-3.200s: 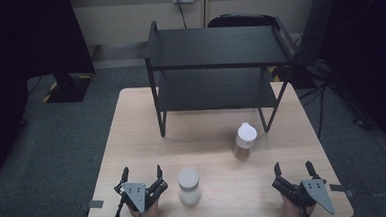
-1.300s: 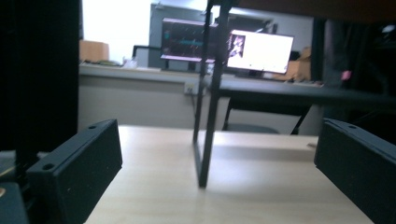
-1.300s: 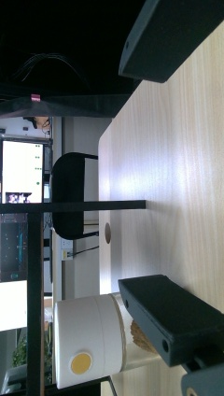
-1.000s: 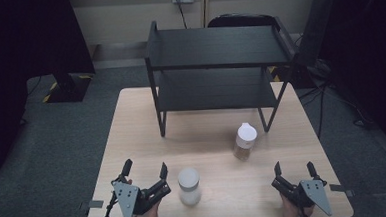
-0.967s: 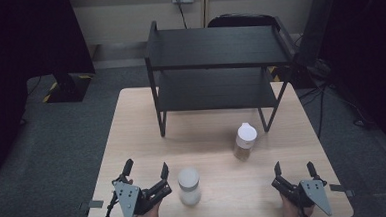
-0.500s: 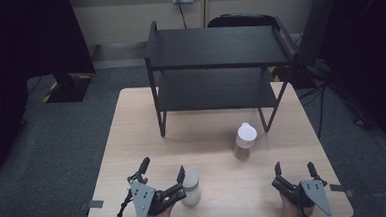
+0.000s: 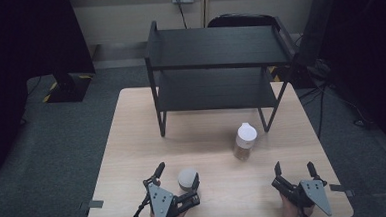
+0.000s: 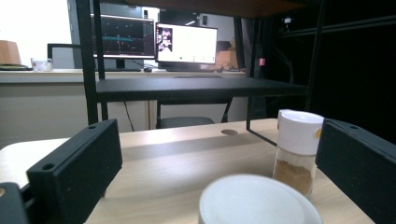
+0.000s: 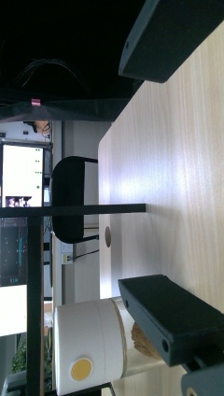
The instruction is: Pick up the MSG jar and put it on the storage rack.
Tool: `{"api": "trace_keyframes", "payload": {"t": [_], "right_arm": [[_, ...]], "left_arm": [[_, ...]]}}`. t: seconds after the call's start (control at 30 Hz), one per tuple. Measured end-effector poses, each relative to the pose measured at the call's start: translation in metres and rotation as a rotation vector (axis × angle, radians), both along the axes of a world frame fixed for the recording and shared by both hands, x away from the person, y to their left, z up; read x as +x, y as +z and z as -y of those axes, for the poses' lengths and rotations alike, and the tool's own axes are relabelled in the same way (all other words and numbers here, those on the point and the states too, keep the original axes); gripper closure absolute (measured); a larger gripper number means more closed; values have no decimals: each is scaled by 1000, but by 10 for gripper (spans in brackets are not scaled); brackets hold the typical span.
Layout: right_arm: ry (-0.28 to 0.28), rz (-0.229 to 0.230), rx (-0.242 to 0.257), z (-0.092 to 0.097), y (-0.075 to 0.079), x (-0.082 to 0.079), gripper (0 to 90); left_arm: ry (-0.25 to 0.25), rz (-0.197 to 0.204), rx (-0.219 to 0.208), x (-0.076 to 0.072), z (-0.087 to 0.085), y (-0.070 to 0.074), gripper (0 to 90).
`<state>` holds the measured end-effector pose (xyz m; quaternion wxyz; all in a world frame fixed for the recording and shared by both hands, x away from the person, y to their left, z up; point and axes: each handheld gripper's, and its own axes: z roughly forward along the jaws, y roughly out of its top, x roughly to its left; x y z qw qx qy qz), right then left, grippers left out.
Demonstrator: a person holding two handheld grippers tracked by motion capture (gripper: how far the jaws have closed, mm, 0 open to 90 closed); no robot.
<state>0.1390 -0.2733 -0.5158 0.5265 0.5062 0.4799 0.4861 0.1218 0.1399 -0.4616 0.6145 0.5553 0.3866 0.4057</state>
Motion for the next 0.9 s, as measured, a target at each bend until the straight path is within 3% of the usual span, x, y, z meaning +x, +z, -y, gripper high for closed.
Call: {"api": "trace_keyframes", "payload": {"t": [0.07,0.13,0.33,0.47,0.63,0.9], "right_arm": [[0,0,0,0,0,0,0],[0,0,0,0,0,0,0],[0,0,0,0,0,0,0],[1,0,-1,0,0,0,1],[1,0,-1,0,0,0,1],[2,0,0,0,0,0,1]], "left_arm": [[21,5,20,-2,6,-7,0],[27,-9,13,-2,11,-14,3],[13,-49,13,1,15,-15,21],[46,-49,12,-1,25,-22,17],[37,-75,13,0,27,-22,17],[35,-109,14,3,27,-23,82]]}}
